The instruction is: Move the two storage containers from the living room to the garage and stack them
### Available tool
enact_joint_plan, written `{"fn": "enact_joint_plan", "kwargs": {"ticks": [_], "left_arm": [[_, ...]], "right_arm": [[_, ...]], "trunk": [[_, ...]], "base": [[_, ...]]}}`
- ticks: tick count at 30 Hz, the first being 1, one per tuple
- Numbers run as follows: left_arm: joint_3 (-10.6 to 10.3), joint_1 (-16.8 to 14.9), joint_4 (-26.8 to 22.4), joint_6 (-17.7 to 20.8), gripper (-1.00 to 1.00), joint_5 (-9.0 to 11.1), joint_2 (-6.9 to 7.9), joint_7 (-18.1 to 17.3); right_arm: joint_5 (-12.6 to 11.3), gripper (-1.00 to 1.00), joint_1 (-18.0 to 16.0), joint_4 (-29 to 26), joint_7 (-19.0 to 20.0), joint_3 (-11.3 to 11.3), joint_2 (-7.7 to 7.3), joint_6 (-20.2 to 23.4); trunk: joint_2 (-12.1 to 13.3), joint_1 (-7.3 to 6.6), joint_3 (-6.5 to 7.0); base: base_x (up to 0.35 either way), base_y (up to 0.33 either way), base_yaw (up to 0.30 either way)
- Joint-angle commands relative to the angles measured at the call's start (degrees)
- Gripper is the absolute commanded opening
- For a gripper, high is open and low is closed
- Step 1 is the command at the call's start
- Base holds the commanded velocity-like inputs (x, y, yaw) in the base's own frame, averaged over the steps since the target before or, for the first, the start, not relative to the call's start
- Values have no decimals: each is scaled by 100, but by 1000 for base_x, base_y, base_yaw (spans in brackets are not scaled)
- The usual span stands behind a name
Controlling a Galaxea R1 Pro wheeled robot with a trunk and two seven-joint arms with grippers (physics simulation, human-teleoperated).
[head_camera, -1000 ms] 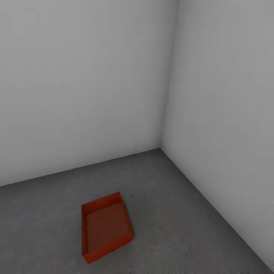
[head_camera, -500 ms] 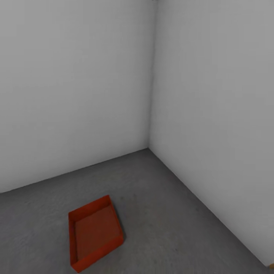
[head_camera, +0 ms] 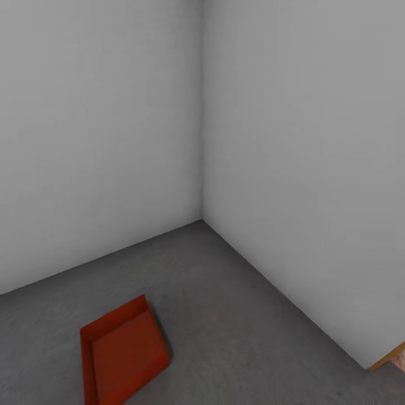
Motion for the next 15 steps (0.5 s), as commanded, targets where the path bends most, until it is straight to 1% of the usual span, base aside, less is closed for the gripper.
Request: {"fn": "enact_joint_plan", "kwargs": {"ticks": [1,7,10,15], "left_arm": [[-10,54,-5,19,100,56,-1,11],[-10,235,-10,-1,100,64,-5,7],[-10,261,-10,-11,100,174,-3,0],[-10,266,-11,-19,100,238,-3,-6]], "right_arm": [[-52,100,-7,20,-3,47,15,-27],[-32,100,159,23,4,47,30,-50],[-26,100,198,23,4,47,40,-54],[-18,100,241,23,5,47,37,-55]], "trunk": [[-3,0,-2],[-3,0,16],[-3,0,25],[-3,0,39]], "base": [[0,0,-238],[0,0,-238],[0,0,-238],[0,0,-238]]}}
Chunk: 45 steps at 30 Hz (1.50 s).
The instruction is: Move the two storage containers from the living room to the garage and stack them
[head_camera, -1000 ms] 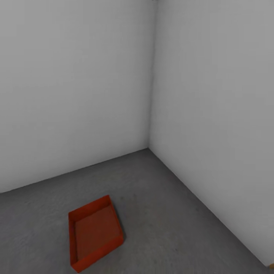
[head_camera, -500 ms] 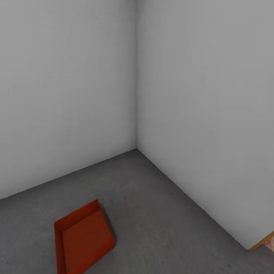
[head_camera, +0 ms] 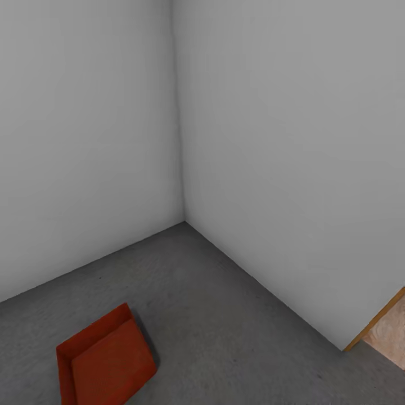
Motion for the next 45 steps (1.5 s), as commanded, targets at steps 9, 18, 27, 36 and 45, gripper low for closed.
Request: {"fn": "enact_joint_plan", "kwargs": {"ticks": [9,18,27,36,45], "left_arm": [[-10,-2,0,-162,100,74,-23,41],[-10,-2,-3,-193,100,36,-33,32],[-17,-2,-6,-197,100,20,-34,31],[-18,-2,-8,-197,100,15,-35,28],[-18,-2,-12,-197,100,16,-34,28]], "right_arm": [[-50,100,1,15,-5,48,-17,-29],[-46,100,1,16,-5,48,-25,-34],[-35,100,0,9,-4,48,-38,-43],[-75,100,1,15,-4,48,-12,-38],[-76,100,1,16,-5,48,-13,-37]], "trunk": [[-3,0,22],[-3,0,48],[-3,0,63],[-3,0,130],[-3,0,211]], "base": [[0,0,-238],[0,0,-238],[0,0,-106],[0,0,-3],[0,0,0]]}}
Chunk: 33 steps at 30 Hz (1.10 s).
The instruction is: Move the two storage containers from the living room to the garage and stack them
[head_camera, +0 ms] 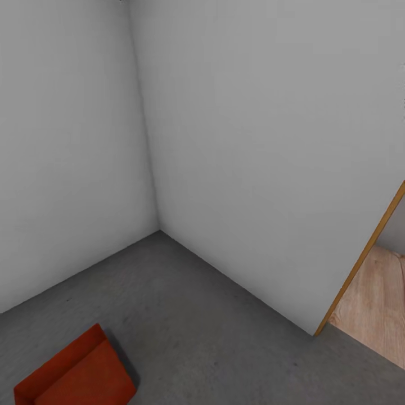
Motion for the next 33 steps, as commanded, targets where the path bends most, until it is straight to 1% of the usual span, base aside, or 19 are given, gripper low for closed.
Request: {"fn": "enact_joint_plan", "kwargs": {"ticks": [1,33], "left_arm": [[-11,-3,-4,23,100,51,0,10],[-11,-3,-3,23,100,51,0,10]], "right_arm": [[-52,100,-6,18,-4,48,6,-30],[-11,100,-6,19,5,48,23,-25]], "trunk": [[-3,0,4],[-3,0,293]], "base": [[0,0,0],[0,0,0]]}}
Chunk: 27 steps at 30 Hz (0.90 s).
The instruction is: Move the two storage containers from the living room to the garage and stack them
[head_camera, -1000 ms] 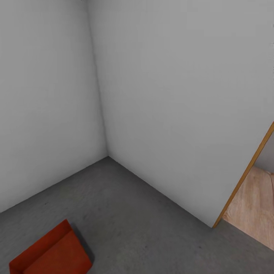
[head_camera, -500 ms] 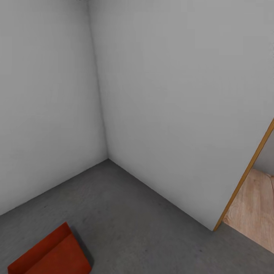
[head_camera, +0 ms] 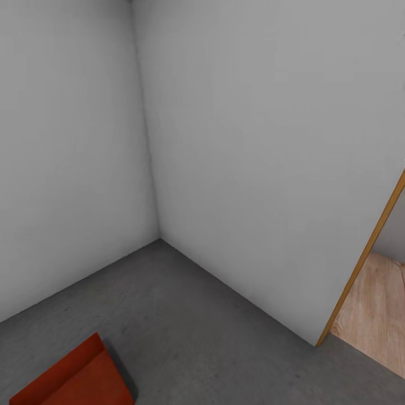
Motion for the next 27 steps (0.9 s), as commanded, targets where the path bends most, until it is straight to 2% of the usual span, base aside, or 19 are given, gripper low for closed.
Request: {"fn": "enact_joint_plan", "kwargs": {"ticks": [1,11,19,27], "left_arm": [[-11,-3,-3,23,100,51,0,10],[-11,-3,-4,23,100,51,0,10],[-11,-3,-5,23,100,51,0,10],[-11,-3,-4,23,100,51,0,10]], "right_arm": [[-50,100,-6,18,-4,49,7,-29],[-48,100,-7,18,-4,49,11,-26],[-46,100,-7,16,-4,48,-20,-34],[-57,100,-7,16,-4,48,-8,-35]], "trunk": [[-4,0,3],[-4,0,92],[-4,0,110],[-4,0,129]], "base": [[0,0,0],[0,0,0],[0,0,-7],[0,0,-186]]}}
